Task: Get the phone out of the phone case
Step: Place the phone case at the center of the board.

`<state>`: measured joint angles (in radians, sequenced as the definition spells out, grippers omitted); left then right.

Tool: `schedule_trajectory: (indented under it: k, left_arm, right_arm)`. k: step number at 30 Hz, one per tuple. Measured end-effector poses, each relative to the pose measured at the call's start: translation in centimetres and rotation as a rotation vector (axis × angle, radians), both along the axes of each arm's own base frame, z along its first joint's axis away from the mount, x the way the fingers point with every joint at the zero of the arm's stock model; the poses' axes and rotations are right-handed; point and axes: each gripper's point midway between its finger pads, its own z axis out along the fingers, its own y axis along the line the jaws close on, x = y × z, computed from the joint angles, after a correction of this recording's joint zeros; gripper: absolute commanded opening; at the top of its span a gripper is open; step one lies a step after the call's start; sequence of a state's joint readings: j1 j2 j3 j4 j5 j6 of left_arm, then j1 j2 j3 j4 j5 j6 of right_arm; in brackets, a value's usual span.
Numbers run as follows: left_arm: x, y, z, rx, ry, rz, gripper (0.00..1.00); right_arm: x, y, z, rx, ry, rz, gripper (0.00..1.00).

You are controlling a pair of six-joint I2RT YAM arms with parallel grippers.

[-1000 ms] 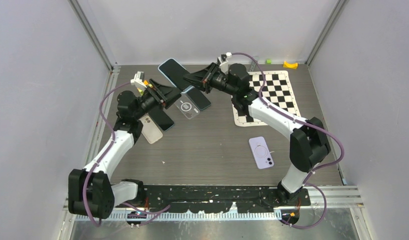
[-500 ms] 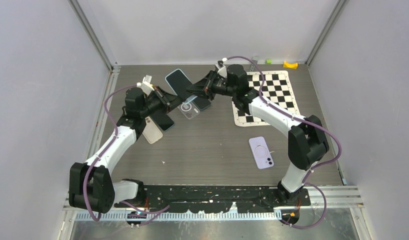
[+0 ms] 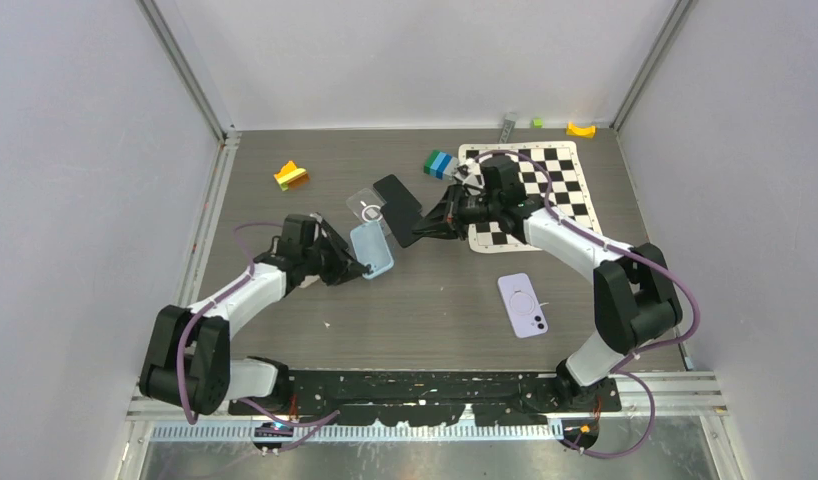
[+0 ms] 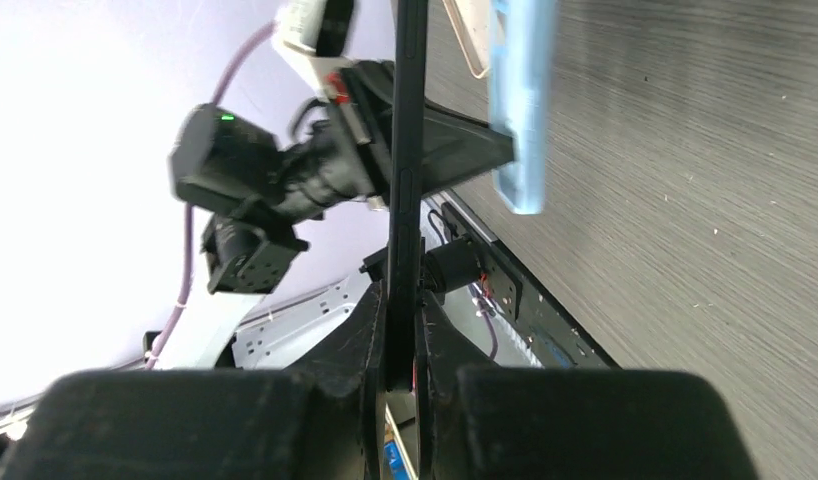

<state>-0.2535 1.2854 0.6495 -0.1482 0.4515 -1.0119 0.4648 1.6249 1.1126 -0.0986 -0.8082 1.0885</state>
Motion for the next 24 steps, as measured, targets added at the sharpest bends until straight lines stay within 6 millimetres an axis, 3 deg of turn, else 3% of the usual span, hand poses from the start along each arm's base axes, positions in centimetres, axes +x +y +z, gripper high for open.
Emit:
schedule_trajectory:
  k: [3, 7, 14, 20, 24]
  left_arm:
    - [-2.2, 0.2, -3.4, 0.091, 0.088, 0.003, 0.0]
    - [-3.6, 0.1, -5.3, 0.15, 0.123, -0.008, 0.0]
    - [-5.6, 0.8, -6.8, 0.187, 0.147, 0.001, 0.0]
    - [-7.3, 0.9, -7.3, 0.187, 0.172, -0.003, 0.13]
    - [-8.1, 0.6, -7.3, 0.181, 0.192, -0.022, 0.24]
  right_arm:
    - [-0.3, -1.1, 0.6, 0.046, -0.011, 0.004, 0.01]
    - [-2.0, -1.1, -0.1, 0.071, 0.019, 0.048, 0.01]
    - [-4.4, -2.6, -4.5, -0.072, 0.08, 0.069, 0.01]
    - [-5.4, -3.8, -7.8, -0.163, 0.088, 0.057, 0.01]
    - [-5.7, -3.3, -9.6, -0.208, 0.078, 0.081, 0.01]
